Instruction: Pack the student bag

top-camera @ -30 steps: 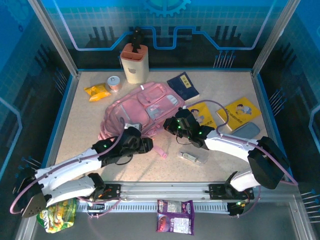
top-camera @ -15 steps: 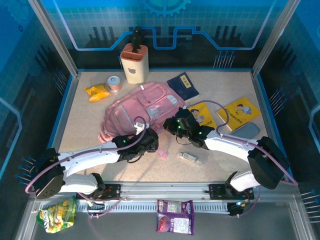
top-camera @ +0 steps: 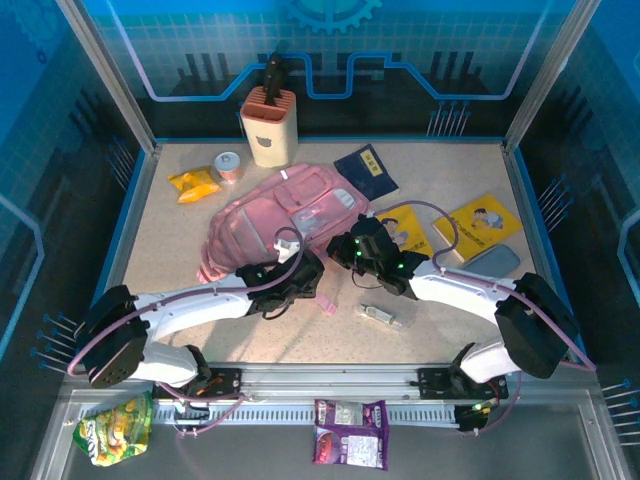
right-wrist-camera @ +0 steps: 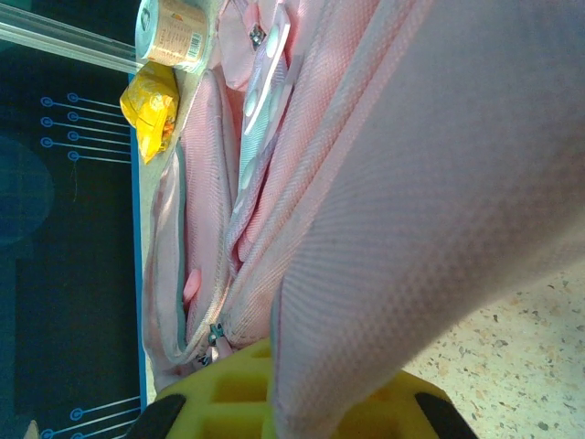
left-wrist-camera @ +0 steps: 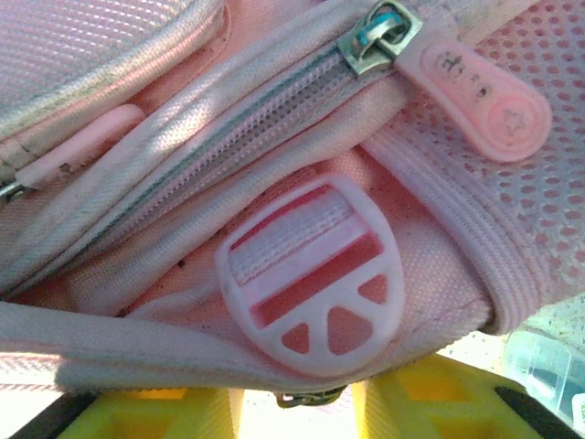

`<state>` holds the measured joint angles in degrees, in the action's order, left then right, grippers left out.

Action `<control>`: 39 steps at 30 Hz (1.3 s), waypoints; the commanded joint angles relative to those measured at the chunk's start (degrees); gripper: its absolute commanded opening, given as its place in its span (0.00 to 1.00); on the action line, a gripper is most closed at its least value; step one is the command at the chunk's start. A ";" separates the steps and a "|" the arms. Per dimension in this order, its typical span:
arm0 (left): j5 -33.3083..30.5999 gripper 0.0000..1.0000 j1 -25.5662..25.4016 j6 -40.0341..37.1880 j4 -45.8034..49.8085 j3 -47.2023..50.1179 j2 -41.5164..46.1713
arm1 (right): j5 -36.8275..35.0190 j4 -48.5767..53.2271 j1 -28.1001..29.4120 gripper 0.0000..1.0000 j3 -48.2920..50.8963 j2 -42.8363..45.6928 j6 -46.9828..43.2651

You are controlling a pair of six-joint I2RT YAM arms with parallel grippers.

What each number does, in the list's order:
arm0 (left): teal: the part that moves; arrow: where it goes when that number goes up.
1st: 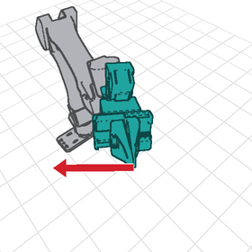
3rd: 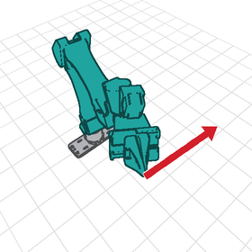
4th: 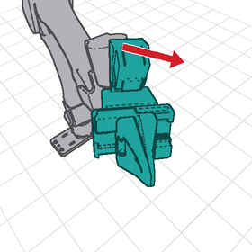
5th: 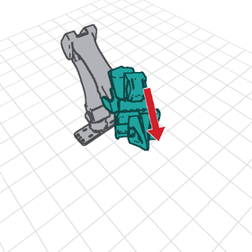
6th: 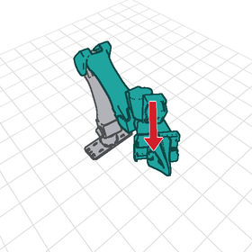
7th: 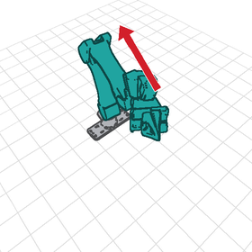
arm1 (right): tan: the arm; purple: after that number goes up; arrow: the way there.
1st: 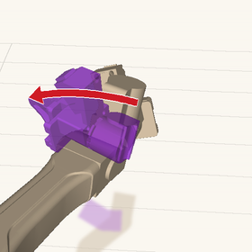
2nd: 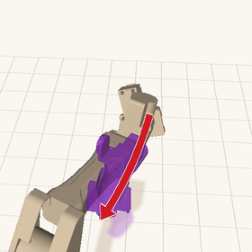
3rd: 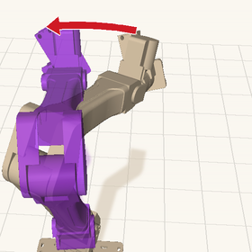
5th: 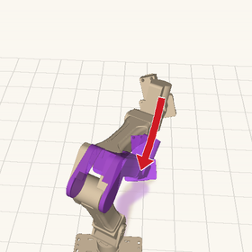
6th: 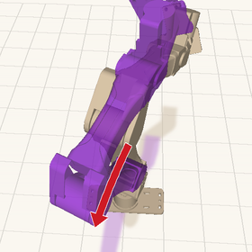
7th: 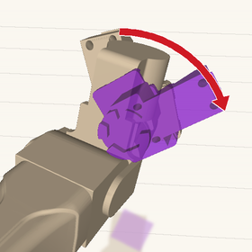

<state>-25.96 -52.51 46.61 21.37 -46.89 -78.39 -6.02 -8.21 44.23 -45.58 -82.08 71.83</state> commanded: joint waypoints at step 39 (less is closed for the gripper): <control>8.58 0.00 -4.47 7.95 19.04 3.56 14.00 | 27.21 11.64 -15.32 0.00 -15.68 -6.59 -14.99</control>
<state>-20.93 -54.96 53.10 37.91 -42.26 -63.16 15.38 4.03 31.00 -56.01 -86.13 60.62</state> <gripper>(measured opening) 0.052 0.070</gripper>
